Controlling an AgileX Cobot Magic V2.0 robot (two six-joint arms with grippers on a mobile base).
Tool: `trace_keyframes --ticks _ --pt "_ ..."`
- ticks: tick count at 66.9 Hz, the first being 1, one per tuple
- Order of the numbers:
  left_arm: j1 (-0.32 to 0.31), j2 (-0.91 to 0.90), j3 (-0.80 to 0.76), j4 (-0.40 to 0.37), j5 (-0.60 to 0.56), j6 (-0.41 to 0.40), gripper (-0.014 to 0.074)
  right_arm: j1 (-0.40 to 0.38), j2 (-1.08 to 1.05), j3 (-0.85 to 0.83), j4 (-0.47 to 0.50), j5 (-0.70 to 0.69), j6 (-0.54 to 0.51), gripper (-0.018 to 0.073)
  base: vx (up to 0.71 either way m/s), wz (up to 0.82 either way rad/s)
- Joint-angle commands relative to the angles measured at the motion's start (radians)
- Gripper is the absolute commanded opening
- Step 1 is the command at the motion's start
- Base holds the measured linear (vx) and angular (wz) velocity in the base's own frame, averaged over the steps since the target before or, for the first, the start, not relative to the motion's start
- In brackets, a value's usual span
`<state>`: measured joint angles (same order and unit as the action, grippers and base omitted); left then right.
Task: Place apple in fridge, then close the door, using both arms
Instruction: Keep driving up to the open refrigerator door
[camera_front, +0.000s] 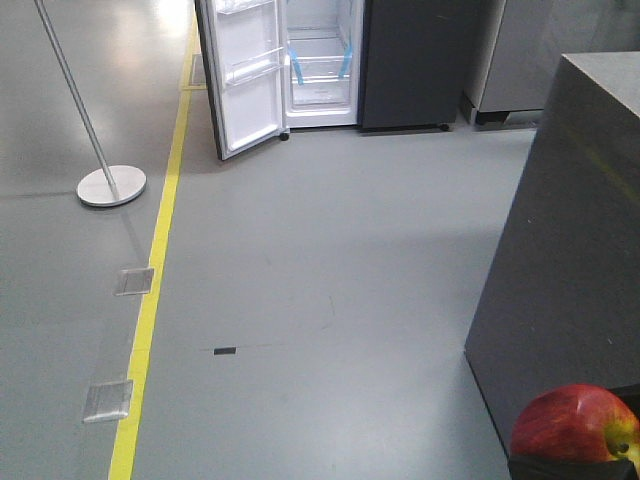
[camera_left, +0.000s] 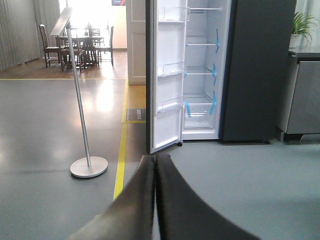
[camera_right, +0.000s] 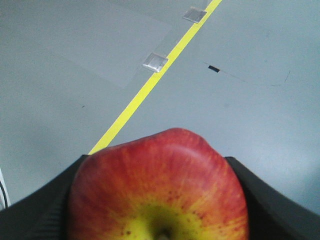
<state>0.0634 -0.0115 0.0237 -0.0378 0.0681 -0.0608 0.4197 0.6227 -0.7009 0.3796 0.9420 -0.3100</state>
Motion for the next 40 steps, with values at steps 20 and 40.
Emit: trace_keyframes --ticks 20,40 --pt "0.004 -0.013 -0.019 -0.004 -0.068 -0.003 -0.0006 0.0 0.002 -0.027 0.025 -0.06 -0.011 0.0088 0.39 0.13" --pt "0.004 -0.013 -0.019 -0.004 -0.068 -0.003 -0.0006 0.0 0.002 -0.027 0.025 -0.06 -0.011 0.0088 0.39 0.14"
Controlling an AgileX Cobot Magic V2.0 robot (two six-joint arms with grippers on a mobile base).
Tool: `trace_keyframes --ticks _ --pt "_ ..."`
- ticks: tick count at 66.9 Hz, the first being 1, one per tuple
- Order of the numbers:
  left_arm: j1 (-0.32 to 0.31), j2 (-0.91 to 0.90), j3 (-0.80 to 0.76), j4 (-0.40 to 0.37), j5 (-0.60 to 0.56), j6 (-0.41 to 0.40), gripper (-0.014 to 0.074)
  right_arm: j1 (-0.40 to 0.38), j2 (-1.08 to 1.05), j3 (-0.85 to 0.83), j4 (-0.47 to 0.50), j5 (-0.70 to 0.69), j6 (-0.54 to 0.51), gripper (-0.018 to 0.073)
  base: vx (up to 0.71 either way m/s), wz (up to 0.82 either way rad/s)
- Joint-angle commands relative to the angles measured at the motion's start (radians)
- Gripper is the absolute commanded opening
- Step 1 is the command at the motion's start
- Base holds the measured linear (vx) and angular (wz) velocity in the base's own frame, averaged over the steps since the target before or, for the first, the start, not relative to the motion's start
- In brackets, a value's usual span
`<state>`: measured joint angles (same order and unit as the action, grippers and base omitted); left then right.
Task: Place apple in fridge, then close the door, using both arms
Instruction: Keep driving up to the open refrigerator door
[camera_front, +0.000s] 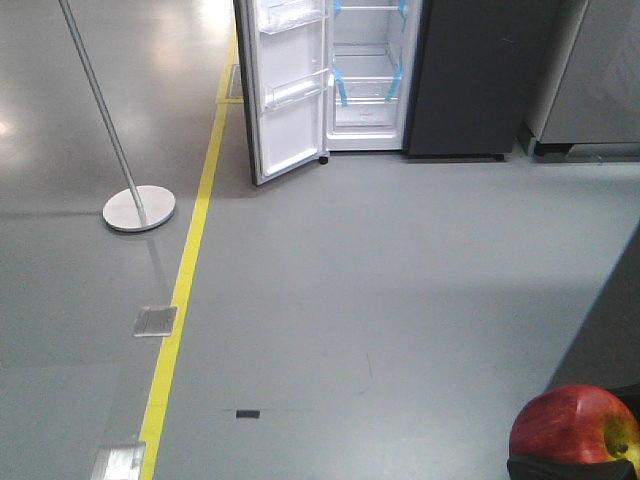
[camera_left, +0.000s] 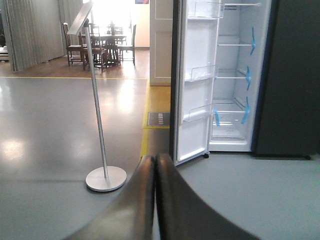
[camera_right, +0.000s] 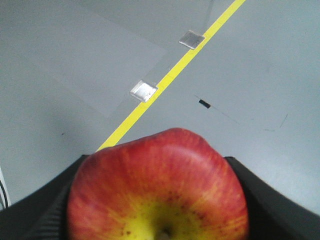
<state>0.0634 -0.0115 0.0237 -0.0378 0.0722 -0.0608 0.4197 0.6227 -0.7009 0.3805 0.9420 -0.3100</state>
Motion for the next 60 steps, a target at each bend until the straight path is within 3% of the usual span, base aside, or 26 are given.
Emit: trace_keyframes --ticks 1,60 --pt "0.004 -0.013 -0.019 -0.004 -0.072 -0.003 -0.0006 0.0 0.002 -0.027 0.025 -0.06 -0.011 0.0088 0.41 0.1" --pt "0.004 -0.013 -0.019 -0.004 -0.072 -0.003 -0.0006 0.0 0.002 -0.027 0.025 -0.06 -0.011 0.0088 0.41 0.12"
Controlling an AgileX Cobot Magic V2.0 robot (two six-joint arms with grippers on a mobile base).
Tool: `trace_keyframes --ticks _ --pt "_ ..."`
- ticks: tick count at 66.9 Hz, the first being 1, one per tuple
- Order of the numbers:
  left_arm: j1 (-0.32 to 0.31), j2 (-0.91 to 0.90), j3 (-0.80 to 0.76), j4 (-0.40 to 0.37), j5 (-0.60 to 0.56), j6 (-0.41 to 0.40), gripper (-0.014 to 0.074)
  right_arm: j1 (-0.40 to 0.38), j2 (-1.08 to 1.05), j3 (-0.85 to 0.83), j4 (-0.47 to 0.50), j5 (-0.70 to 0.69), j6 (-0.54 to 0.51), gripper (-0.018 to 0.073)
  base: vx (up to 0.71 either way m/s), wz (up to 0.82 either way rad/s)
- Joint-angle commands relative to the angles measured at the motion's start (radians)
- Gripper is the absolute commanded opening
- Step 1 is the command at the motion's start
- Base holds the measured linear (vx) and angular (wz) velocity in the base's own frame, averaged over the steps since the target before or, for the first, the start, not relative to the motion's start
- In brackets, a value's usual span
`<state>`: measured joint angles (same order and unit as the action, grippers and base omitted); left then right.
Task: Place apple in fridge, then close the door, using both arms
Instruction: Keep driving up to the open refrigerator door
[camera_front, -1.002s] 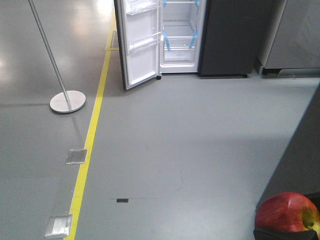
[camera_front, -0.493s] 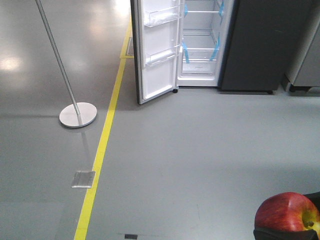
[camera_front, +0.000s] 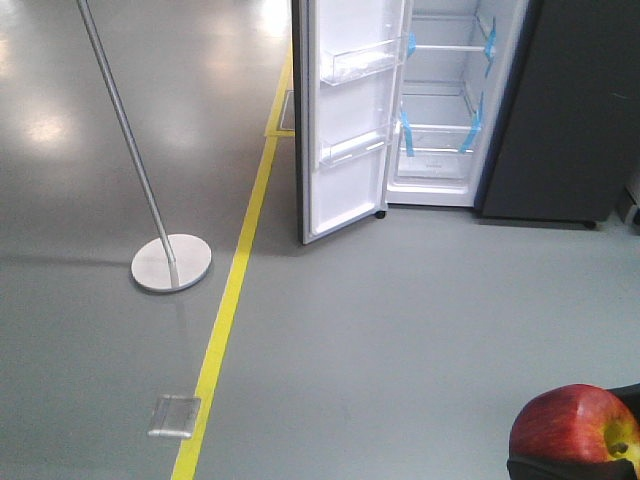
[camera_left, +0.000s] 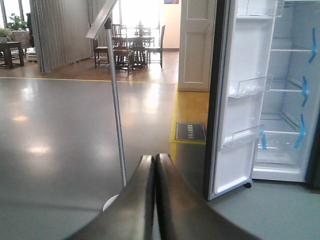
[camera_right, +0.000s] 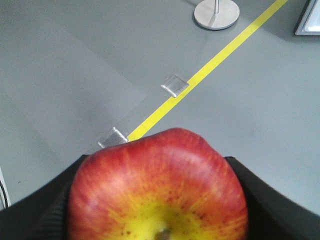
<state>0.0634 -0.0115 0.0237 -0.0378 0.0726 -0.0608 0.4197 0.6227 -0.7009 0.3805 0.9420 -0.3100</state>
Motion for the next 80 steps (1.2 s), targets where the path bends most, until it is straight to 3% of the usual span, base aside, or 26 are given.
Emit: trace_keyframes --ticks 1,80 --pt "0.004 -0.013 -0.019 -0.004 -0.073 -0.003 -0.0006 0.0 0.002 -0.027 0.025 -0.06 -0.011 0.0088 0.41 0.07" --pt "0.004 -0.013 -0.019 -0.004 -0.073 -0.003 -0.0006 0.0 0.002 -0.027 0.025 -0.06 -0.011 0.0088 0.34 -0.02"
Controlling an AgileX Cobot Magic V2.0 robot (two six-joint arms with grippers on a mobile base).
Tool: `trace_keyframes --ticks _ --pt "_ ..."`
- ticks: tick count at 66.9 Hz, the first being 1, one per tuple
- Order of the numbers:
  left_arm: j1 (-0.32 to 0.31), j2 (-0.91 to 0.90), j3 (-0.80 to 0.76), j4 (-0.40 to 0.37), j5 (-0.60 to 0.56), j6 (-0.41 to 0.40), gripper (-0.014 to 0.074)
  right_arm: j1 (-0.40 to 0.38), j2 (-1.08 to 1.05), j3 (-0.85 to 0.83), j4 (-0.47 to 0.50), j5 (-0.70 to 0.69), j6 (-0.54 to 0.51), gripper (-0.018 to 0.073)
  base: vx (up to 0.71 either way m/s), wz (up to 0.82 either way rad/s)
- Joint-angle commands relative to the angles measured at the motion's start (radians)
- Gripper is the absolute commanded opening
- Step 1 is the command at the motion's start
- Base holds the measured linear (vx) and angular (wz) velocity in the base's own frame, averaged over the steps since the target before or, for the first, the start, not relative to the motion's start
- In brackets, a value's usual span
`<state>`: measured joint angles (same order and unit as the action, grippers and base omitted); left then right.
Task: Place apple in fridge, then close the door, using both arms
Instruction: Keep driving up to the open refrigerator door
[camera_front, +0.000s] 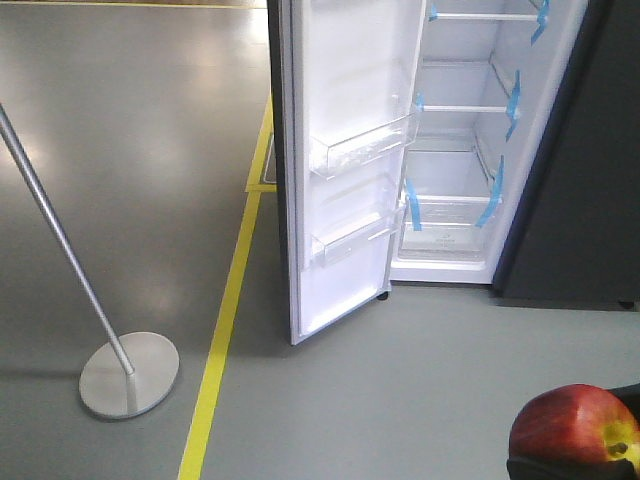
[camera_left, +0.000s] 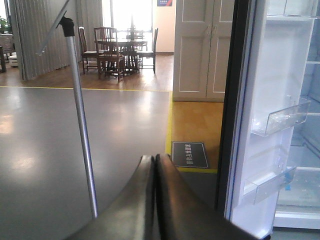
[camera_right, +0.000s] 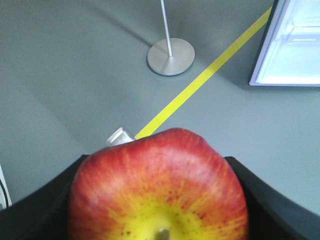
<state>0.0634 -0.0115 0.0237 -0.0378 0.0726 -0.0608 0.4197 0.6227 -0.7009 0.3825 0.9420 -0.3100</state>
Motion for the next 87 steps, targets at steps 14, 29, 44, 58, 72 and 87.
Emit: trace_keyframes --ticks 14,29,44,58,72,87 --pt "0.004 -0.013 -0.019 -0.004 -0.073 -0.003 -0.0006 0.0 0.002 -0.027 0.023 -0.06 -0.011 0.0088 0.24 -0.11" --pt "0.004 -0.013 -0.019 -0.004 -0.073 -0.003 -0.0006 0.0 0.002 -0.027 0.023 -0.06 -0.011 0.0088 0.21 -0.12" --pt "0.004 -0.013 -0.019 -0.004 -0.073 -0.003 -0.0006 0.0 0.002 -0.027 0.023 -0.06 -0.011 0.0088 0.17 -0.05" --pt "0.004 -0.013 -0.019 -0.004 -0.073 -0.003 -0.0006 0.0 0.002 -0.027 0.023 -0.06 -0.011 0.0088 0.14 0.0" --pt "0.004 -0.013 -0.019 -0.004 -0.073 -0.003 -0.0006 0.0 0.002 -0.027 0.023 -0.06 -0.011 0.0088 0.12 0.05" --pt "0.004 -0.013 -0.019 -0.004 -0.073 -0.003 -0.0006 0.0 0.002 -0.027 0.023 -0.058 -0.011 0.0088 0.13 0.05"
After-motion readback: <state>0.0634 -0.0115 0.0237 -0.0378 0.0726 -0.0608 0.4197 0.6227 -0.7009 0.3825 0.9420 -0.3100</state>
